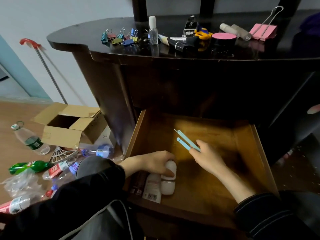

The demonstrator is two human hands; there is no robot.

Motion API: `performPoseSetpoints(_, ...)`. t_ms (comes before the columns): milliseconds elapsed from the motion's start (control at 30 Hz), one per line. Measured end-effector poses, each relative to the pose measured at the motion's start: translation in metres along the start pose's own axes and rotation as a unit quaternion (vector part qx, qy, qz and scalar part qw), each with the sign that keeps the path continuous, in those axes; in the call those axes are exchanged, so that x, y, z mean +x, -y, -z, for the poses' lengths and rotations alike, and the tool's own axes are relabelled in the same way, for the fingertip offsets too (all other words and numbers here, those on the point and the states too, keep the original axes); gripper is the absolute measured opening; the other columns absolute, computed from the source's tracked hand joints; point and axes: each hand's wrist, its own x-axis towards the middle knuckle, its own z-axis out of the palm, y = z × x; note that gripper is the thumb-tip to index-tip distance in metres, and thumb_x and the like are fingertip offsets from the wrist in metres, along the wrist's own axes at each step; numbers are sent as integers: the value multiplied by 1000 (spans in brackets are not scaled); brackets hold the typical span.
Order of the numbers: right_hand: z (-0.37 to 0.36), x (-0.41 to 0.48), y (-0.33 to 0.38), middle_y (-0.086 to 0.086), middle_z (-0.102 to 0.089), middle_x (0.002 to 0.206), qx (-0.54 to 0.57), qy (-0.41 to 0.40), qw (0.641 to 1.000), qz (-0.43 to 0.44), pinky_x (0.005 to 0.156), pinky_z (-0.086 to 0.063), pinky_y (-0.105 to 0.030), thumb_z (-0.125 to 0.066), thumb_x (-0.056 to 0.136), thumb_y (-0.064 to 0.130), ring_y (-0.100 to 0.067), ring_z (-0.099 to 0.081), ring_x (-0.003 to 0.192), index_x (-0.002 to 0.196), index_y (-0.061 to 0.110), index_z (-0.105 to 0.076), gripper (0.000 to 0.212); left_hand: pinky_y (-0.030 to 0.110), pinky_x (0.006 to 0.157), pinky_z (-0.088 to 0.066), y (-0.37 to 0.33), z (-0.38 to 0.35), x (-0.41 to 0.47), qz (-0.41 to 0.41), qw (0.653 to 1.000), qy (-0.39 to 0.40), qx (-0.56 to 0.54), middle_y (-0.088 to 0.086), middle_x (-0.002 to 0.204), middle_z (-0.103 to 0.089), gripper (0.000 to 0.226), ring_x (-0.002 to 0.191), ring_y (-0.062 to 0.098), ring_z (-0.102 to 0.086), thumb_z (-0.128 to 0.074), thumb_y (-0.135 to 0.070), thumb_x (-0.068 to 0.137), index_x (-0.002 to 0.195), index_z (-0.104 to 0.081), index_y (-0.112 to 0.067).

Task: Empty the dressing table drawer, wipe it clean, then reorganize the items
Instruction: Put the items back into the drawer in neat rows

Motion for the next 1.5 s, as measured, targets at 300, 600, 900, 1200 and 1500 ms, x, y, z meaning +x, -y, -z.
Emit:
performPoseSetpoints(300,-3,5,-3,2,-64,104,-25,-15,1000,9,49,-41,-18,-49,102,40,-10,-64,71,148,16,-42,53,31,73,-54,-7,18,26,1,998,51,43,-2,105,-61,25,91,14,-61,-70,-29,91,111,-61,-17)
performPoseSetpoints(600,-2,6,-6,1,-64,111,-36,-23,999,12,50,-42,-17,-49,102,42,-10,-64,71,145,17,-45,50,34,86,-56,9,-23,30,-10,998,12,69,1,119,-66,48,104,17,-64,-70,-35,90,133,-57,-18)
performPoseSetpoints(900,3,5,-9,-2,-65,115,-49,-38,998,-13,45,-39,-13,-49,102,41,-9,-64,66,145,17,-46,49,45,89,-52,9,-25,21,-39,980,48,190,2,109,-64,39,102,22,-57,-75,-37,83,114,-64,-17)
performPoseSetpoints(1200,6,5,-6,-7,-67,101,26,-17,998,-53,50,-44,-19,-49,103,34,-11,-64,64,140,12,-48,44,40,82,-51,9,-34,21,-74,972,44,217,-3,104,-57,47,98,18,-53,-76,-58,76,102,-61,-23)
performPoseSetpoints(1500,14,5,-2,-8,-74,70,319,94,933,-135,70,-56,-35,-50,103,23,-19,-69,72,111,15,-61,16,34,57,-48,-5,-18,40,31,964,-186,-190,7,82,-67,33,64,20,-58,-59,-35,99,95,-70,-4)
